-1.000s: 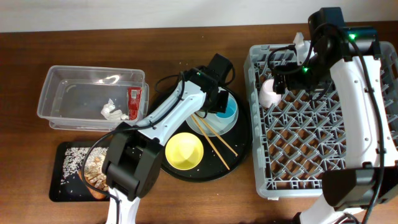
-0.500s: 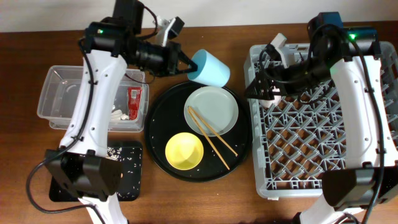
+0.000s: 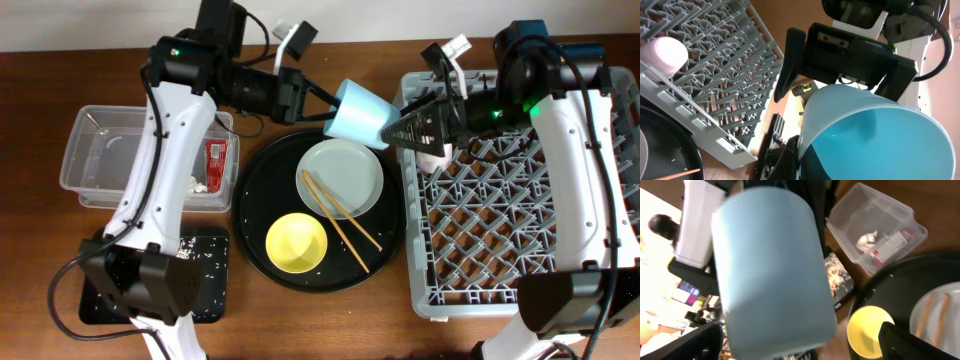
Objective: Sort waste into correct bins and load items into the dishwasher rack
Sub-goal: 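Hand the blue cup from the left gripper to the right gripper, then set the blue cup upside down in the rack beside the pink cup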
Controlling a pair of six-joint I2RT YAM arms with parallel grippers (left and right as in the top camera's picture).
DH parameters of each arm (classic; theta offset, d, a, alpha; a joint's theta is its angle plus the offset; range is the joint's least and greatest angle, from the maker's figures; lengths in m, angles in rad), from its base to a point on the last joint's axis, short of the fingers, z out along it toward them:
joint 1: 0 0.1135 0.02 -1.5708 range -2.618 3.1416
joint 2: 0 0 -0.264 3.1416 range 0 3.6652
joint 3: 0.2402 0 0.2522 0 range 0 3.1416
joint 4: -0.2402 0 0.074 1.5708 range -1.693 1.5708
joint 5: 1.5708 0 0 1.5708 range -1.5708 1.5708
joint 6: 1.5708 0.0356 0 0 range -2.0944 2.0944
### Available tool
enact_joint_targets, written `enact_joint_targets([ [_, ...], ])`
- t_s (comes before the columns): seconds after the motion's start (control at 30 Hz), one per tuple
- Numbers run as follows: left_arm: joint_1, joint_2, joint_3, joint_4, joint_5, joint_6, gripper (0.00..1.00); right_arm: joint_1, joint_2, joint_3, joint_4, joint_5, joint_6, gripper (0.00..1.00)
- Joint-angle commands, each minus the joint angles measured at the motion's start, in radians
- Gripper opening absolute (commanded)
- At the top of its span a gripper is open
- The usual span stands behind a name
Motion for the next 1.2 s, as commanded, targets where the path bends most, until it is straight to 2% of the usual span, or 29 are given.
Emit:
enact_joint_targets([
  [0.0, 0.002, -0.007, 0.003, 0.0, 0.011, 0.024, 0.0, 0.018, -0.011, 0.014, 0.003, -0.085, -0.044, 0.98],
  [0.03, 0.002, -0.007, 0.003, 0.0, 0.011, 0.024, 0.0, 0.024, -0.011, 0.014, 0.003, -0.085, -0.044, 0.99],
  [0.13, -0.003, -0.007, 0.003, -0.008, 0.011, 0.024, 0.0, 0.024, -0.011, 0.014, 0.004, -0.085, -0.044, 0.79],
  [0.2, -0.025, -0.007, 0.003, -0.009, 0.009, 0.024, 0.0, 0.024, -0.011, 0.014, 0.007, -0.085, -0.043, 0.76],
  [0.27, -0.033, -0.007, 0.003, -0.006, -0.005, 0.024, 0.0, 0.024, -0.011, 0.014, 0.007, -0.084, -0.043, 0.64],
  [0.4, -0.033, -0.007, 0.003, -0.006, -0.027, 0.024, 0.01, 0.024, -0.011, 0.014, 0.018, -0.083, -0.043, 0.62],
  [0.43, -0.033, -0.007, 0.003, -0.006, -0.045, 0.024, 0.07, 0.024, -0.011, 0.014, 0.03, -0.068, -0.043, 0.62],
  [0.5, -0.033, -0.007, 0.003, -0.011, -0.133, 0.023, 0.1, 0.023, -0.011, 0.014, 0.049, 0.011, -0.043, 0.59],
  [0.57, -0.033, -0.007, 0.003, -0.027, -0.275, 0.023, 0.29, 0.023, -0.011, 0.014, 0.057, 0.058, -0.043, 0.58],
  [0.73, -0.031, -0.007, 0.003, -0.032, -0.435, 0.023, 0.41, -0.016, -0.011, 0.014, 0.055, 0.119, -0.039, 0.57],
  [0.8, -0.029, -0.007, 0.003, -0.037, -0.529, 0.014, 0.43, -0.05, -0.011, 0.014, 0.051, 0.283, 0.085, 0.58],
  [0.9, -0.029, -0.007, 0.003, -0.061, -0.607, 0.0, 0.43, -0.111, -0.011, 0.014, 0.029, 0.73, 0.413, 0.58],
  [0.93, -0.029, -0.007, 0.003, -0.063, -0.612, 0.0, 0.43, -0.128, -0.011, 0.014, 0.015, 0.835, 0.475, 0.58],
  [1.03, -0.029, -0.007, 0.003, -0.063, -0.612, 0.0, 0.43, -0.146, -0.011, 0.01, -0.035, 1.057, 0.6, 0.58],
  [1.17, -0.029, -0.007, 0.003, -0.066, -0.629, 0.0, 0.43, -0.132, -0.011, -0.035, -0.035, 1.17, 0.676, 0.58],
])
